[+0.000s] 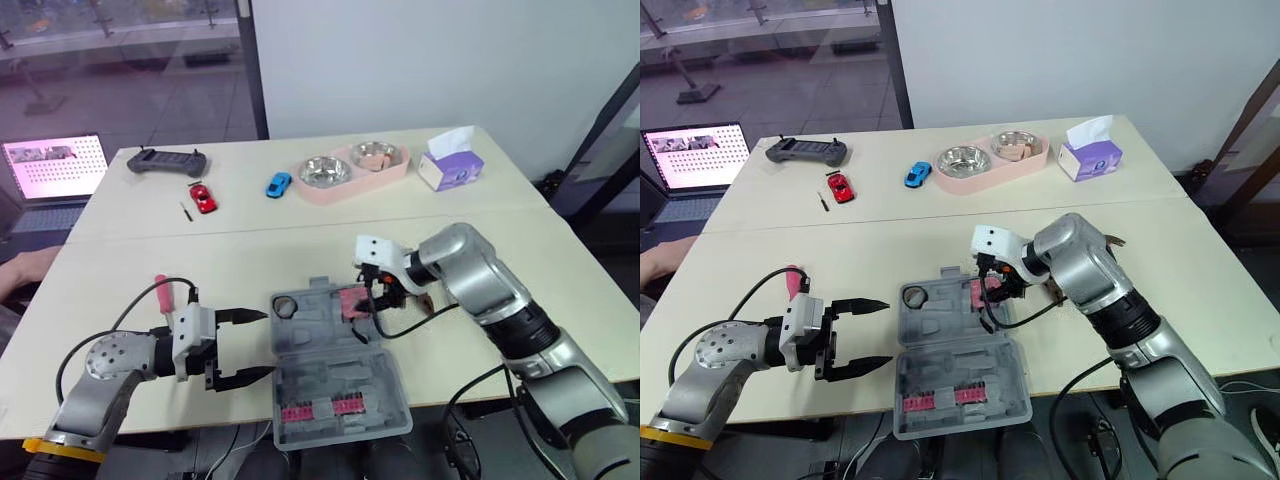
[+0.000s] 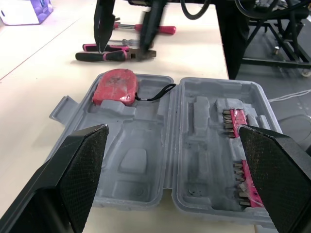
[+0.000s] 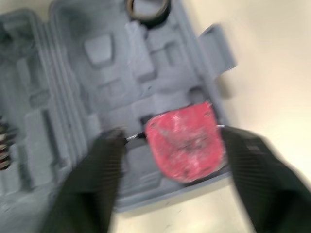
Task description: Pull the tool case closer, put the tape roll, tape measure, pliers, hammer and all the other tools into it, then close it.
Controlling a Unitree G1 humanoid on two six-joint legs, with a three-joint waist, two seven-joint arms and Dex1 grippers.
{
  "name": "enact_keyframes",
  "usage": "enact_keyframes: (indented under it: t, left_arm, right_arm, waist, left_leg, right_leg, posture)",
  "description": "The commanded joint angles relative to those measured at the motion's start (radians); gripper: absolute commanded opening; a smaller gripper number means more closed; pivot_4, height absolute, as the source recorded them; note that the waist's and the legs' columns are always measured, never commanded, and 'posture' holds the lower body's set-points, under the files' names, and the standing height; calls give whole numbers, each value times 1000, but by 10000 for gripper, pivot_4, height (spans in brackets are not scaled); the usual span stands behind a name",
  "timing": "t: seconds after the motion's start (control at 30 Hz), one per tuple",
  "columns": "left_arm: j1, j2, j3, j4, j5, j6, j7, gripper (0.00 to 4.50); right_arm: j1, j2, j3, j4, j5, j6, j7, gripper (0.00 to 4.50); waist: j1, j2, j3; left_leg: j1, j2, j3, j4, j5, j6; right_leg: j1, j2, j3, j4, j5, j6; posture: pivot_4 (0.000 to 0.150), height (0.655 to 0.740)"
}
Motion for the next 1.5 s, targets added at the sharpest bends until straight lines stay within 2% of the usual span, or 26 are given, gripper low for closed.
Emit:
enact_keyframes:
  t: [0.03,0.2,0.47,0.67,0.83,0.97,1.13,1.5]
  left_arm:
    - [0,6,27,-10,-13,-11,-5,45000]
    - [1,8,31,-9,-13,-10,-5,45000]
    - [2,4,33,-14,-10,-10,2,45000]
    - [11,-3,37,-23,-5,-13,14,45000]
    - [27,-5,41,-35,-5,-13,26,45000]
    - [29,-4,43,-43,-9,-7,36,45000]
    - [29,2,48,-45,-10,-6,36,45000]
    - [35,8,55,-51,-12,-5,34,45000]
  right_arm:
    - [2,6,-48,-1,58,-58,-33,10847]
    - [55,-19,-47,56,76,-187,-78,10847]
    - [151,19,-101,88,115,-391,-199,10847]
    - [262,74,-180,-25,196,-388,-295,10847]
    - [325,93,-209,-37,206,-404,-371,10847]
    - [333,93,-230,31,238,-437,-371,10847]
    - [327,81,-201,114,195,-451,-405,10847]
    - [329,75,-135,180,156,-341,-408,10847]
  waist:
    - [1,0,0]
    - [6,0,0]
    - [2,0,0]
    - [4,0,0]
    - [4,-1,0]
    - [3,-1,0]
    - [3,-1,0]
    - [4,-1,0]
  left_leg:
    - [0,0,0,0,0,0]
    - [0,0,0,1,0,0]
    - [1,0,0,0,0,0]
    - [1,0,0,0,0,0]
    - [1,0,0,0,0,0]
    - [1,0,0,0,0,0]
    - [3,0,0,0,0,1]
    - [4,0,0,0,0,1]
  right_leg:
    - [0,0,0,0,0,0]
    - [2,0,0,-1,0,0]
    - [1,1,0,-1,0,0]
    - [2,1,0,-1,0,0]
    - [2,1,0,-1,0,0]
    - [2,1,0,-1,0,0]
    - [4,1,0,-1,0,0]
    - [5,1,0,-1,0,0]
  posture:
    - [1500,7400]
    - [1500,7400]
    - [1500,7400]
    - [1500,7400]
    - [1500,7400]
    - [1500,7400]
    - [1500,7400]
    - [1500,7400]
